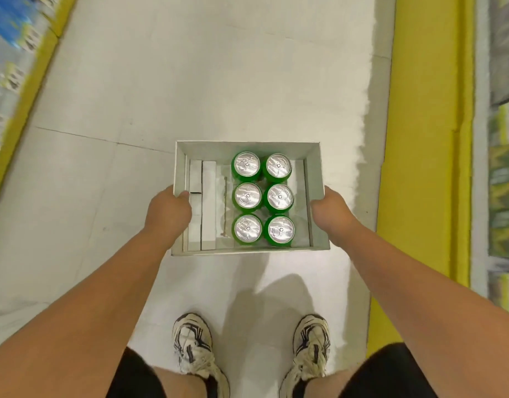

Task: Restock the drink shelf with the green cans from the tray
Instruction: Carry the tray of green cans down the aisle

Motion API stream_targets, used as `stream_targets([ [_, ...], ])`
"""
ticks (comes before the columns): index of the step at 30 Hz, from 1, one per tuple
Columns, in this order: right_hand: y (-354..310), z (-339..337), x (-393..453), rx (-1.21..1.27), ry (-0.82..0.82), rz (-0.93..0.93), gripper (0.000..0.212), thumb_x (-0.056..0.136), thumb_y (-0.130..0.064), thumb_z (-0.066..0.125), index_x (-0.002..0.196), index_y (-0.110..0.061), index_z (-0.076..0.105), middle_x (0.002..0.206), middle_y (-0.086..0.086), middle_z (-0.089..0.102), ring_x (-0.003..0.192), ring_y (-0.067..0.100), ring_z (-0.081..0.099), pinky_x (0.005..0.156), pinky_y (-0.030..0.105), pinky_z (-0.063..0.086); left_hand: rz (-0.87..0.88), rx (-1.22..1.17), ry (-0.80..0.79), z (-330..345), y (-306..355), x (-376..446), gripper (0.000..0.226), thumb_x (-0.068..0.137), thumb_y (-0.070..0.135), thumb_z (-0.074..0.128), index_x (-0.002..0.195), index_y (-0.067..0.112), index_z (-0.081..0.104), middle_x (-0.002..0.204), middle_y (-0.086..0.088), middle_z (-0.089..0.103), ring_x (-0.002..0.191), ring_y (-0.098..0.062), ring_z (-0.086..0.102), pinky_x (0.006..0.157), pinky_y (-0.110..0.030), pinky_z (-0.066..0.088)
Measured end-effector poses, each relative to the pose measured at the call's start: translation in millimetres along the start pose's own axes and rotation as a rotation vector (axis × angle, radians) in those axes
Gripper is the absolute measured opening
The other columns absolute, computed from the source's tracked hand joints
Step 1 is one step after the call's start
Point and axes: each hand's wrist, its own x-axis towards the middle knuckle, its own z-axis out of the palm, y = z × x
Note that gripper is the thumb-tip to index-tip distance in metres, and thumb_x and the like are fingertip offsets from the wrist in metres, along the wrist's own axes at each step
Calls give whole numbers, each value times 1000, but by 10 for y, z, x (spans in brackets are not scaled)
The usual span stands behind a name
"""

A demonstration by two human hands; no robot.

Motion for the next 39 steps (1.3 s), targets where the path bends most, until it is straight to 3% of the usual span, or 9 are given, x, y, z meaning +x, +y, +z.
stream_targets([
  [3,-620,-357,-705,-40,13,-21,36,94,0,42,114,-21,63,94,0,66,81,20,60,63,25,50,-22,-3,-8,-641,494,-529,38,102,28,42,130,7,56,120,-13,63,101,-30,59,85,-37,49],
  [7,-1449,-821,-1663,-88,22,-25,39,93,1,40,117,-21,63,91,1,65,71,16,56,56,22,45,-26,-11,-7,-1500,1184,-1242,30,102,25,40,117,9,60,101,-6,61,99,-31,58,81,-34,45],
  [14,-2684,-1319,-2831,-77,46,-48,29,98,-8,43,113,-21,63,100,8,68,77,20,57,66,28,47,-23,-29,5,-2731,2116,-1966,37,103,32,37,126,11,57,127,-9,60,103,-30,53,87,-33,41],
  [16,-2953,-1367,-2980,-57,58,-69,28,100,-8,43,116,-20,63,97,10,67,74,19,53,61,26,44,4,-10,11,-2973,2283,-2021,47,101,38,42,137,9,52,139,-12,55,120,-33,52,95,-34,41],
  [19,-3263,-1367,-3104,-55,86,-92,25,101,-15,42,116,-17,63,94,7,63,75,19,51,66,27,43,30,23,9,-3267,2439,-2033,60,101,42,45,147,5,41,151,-13,45,136,-33,43,107,-39,37],
  [23,-3597,-1313,-3234,-36,92,-94,22,106,-25,37,116,-24,56,104,6,59,88,21,51,85,34,45,99,68,36,-3589,2627,-1943,47,104,35,41,136,3,53,138,-17,56,124,-35,51,90,-33,39],
  [28,-3907,-1274,-3147,-60,100,-102,37,108,-30,35,137,-14,51,120,11,58,99,25,49,87,31,38,122,109,44,-3822,2828,-1750,42,103,33,45,129,3,57,128,-17,61,114,-36,56,81,-32,39],
  [34,-4311,-1387,-2658,-49,89,-50,43,106,-34,38,141,-11,48,129,9,56,107,27,50,90,33,38,96,154,18,-3914,3381,-1384,64,102,44,45,149,3,37,152,-15,42,138,-34,41,108,-39,35],
  [39,-4860,-1665,-2049,-58,64,-55,46,106,-35,38,147,-14,44,142,9,52,121,30,50,93,33,37,45,145,23,-3863,4030,-884,63,102,46,44,149,5,39,150,-15,46,135,-35,44,110,-43,38],
])
